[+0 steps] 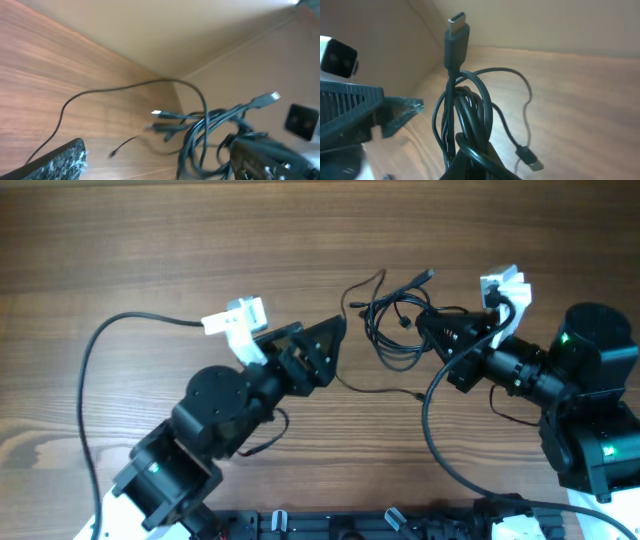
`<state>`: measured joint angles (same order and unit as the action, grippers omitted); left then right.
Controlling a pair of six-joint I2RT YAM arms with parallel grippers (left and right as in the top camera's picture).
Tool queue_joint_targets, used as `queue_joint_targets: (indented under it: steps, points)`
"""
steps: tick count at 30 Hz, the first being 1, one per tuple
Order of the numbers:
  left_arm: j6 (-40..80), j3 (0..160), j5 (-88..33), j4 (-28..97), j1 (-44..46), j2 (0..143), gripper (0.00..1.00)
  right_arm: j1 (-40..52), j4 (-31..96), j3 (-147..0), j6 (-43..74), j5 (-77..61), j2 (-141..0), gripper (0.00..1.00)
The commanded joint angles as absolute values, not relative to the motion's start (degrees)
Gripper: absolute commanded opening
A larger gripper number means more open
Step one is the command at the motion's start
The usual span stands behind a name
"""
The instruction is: Untangle cables
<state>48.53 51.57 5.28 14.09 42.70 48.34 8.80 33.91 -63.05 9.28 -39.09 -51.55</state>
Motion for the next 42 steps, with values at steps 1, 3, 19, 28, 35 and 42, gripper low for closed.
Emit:
queue_joint_targets:
  steps: [1, 3, 19, 28, 35, 42]
  points:
    - [43.7, 51.77, 3.07, 16.88, 42.26, 46.85, 0.85, 8.93, 31.14, -63.26, 3.05, -38.65, -51.75, 0.04]
    - [43.92, 51.77, -2.11, 16.38, 42.26, 47.81, 0.84, 8.93, 28.6, -63.26, 3.6, -39.51, -51.75, 0.04]
    - [71.24, 51.77, -13.89, -13.5, 42.26, 65.49, 0.38, 8.93, 19.4, -63.26, 18.63, -44.25, -51.92, 0.04]
    - [53.56, 51.77, -13.91, -11.44, 41.19, 65.23, 0.04, 8.91, 24.27, -63.26, 6.24, -40.91, -51.86, 0.74]
    - [29.61, 51.77, -16.25, 3.77, 38.35, 64.64, 0.04, 8.93, 36.82, -63.26, -9.28, -32.71, -51.35, 0.98]
    - [18.87, 51.77, -23.33, 4.51, 38.39, 62.0, 0.04, 8.93, 41.3, -63.26, -18.41, -29.36, -47.75, 0.72]
